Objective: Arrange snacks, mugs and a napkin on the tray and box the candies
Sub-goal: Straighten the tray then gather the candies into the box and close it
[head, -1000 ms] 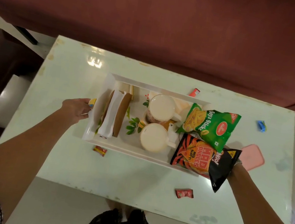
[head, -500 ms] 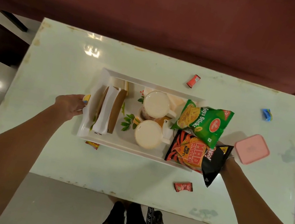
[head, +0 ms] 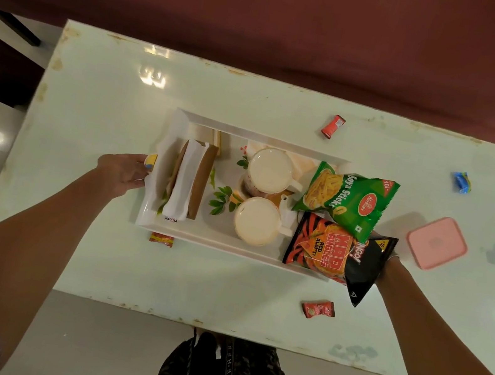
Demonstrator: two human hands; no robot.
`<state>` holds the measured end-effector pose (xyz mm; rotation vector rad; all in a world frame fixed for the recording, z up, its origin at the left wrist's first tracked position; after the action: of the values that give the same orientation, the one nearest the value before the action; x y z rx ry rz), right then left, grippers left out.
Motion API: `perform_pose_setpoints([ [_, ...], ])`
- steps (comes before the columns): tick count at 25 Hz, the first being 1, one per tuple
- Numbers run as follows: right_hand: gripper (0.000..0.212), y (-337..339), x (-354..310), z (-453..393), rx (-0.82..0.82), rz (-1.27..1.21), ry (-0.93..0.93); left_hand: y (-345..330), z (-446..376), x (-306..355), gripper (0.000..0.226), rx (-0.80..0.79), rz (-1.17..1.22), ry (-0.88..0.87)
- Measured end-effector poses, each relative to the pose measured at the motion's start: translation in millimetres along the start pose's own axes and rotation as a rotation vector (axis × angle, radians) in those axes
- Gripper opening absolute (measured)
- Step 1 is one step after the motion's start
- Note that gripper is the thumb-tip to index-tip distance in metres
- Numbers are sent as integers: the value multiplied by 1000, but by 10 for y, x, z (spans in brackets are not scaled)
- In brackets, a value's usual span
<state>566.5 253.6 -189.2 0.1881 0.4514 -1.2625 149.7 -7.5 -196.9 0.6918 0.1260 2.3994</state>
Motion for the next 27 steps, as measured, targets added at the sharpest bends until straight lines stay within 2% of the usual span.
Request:
perform_pose_setpoints([
  [2,69,-57,6,21,-34,39,-18,10,42,59,29,-21,-14,-7],
  [4,28,-67,-30,73,-49,41,-34,51,46,121,35,-10,-15,-19],
  [7,12,244,-44,119,145,-6,-68,83,210,253,28,13,-88,-80],
  [8,14,369,-75,175,236,-8,-65,102,263,317,25,64,-171,-129],
  [10,12,592,-221,329,403,40,-7,153,469,521,19,271,-478,-278],
  [11,11,643,-313,425,446,64,31,121,620,643,21,344,-597,-380],
  [12,12,651,-416,501,455,78,71,54,773,717,25,363,-605,-438],
  [16,22,518,-909,813,442,104,330,-372,1312,935,32,300,-513,-658],
  [20,19,506,-1276,1069,585,420,515,-1069,1833,996,44,151,-449,-865],
  [23,28,653,-1333,1095,650,574,510,-1632,2205,800,43,47,-450,-989],
  [27,45,983,-1135,847,623,721,391,-2376,2626,235,22,-156,-400,-1038],
])
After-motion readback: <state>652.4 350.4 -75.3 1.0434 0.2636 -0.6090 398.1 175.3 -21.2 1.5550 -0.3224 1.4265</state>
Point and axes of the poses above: each hand's wrist, its own z-axis away from the middle knuckle, its own y-axis out of the back of the hand, x = y × z, the point moved 8 cm from there along -z, towards the middle knuckle
